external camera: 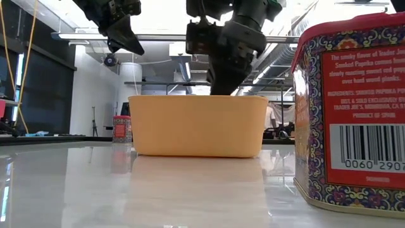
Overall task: Sort spices by type
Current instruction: Put the brown seasoning bottle into the yellow bin, then put the top red seasoning can into the red bin
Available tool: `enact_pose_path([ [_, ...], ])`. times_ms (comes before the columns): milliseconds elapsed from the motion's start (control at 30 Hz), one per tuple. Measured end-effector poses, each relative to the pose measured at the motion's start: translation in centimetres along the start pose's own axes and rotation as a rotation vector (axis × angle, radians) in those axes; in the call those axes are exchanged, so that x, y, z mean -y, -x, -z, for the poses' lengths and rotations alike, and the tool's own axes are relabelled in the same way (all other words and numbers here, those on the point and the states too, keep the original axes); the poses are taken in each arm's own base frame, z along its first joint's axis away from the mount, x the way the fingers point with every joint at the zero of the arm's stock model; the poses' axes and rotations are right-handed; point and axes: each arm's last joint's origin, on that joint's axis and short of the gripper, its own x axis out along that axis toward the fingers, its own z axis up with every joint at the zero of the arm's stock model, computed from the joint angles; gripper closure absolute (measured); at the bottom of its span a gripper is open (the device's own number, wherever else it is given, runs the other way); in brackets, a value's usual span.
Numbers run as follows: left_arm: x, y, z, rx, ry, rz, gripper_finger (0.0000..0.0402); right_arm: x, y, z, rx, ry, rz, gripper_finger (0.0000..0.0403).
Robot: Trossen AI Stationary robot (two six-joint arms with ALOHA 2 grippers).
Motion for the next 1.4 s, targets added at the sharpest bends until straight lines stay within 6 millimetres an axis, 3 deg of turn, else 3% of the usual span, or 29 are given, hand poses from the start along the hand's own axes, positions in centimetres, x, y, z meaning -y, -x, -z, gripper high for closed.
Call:
enact_pose_path([
  [600, 0.0, 0.0, -0.1, 0.012, 0.000, 0.001, 0.0401, 0.6, 0.4, 0.6, -0.074, 0.013, 0.086, 0.0402],
  [867, 0.0, 0.0, 0.0, 0.002, 0.000, 0.000, 0.0401, 0.9, 4.3, -2.8, 0.037, 0.103, 0.092, 0.0403],
  [1033, 0.0, 0.1, 0.5, -0.052, -0.022, -0.003, 0.0402, 2.8, 7.5, -3.3, -0.013, 0.059, 0.112, 0.0403],
  [1200, -0.1, 0.2, 1.0, -0.101, -0.022, -0.006, 0.0401, 5.5, 9.6, -1.6, -0.090, -0.051, 0.125, 0.0403],
  [1400, -0.1, 0.6, 1.2, -0.104, 0.016, -0.018, 0.0402, 7.0, 13.0, 3.8, -0.101, -0.223, 0.160, 0.0403],
])
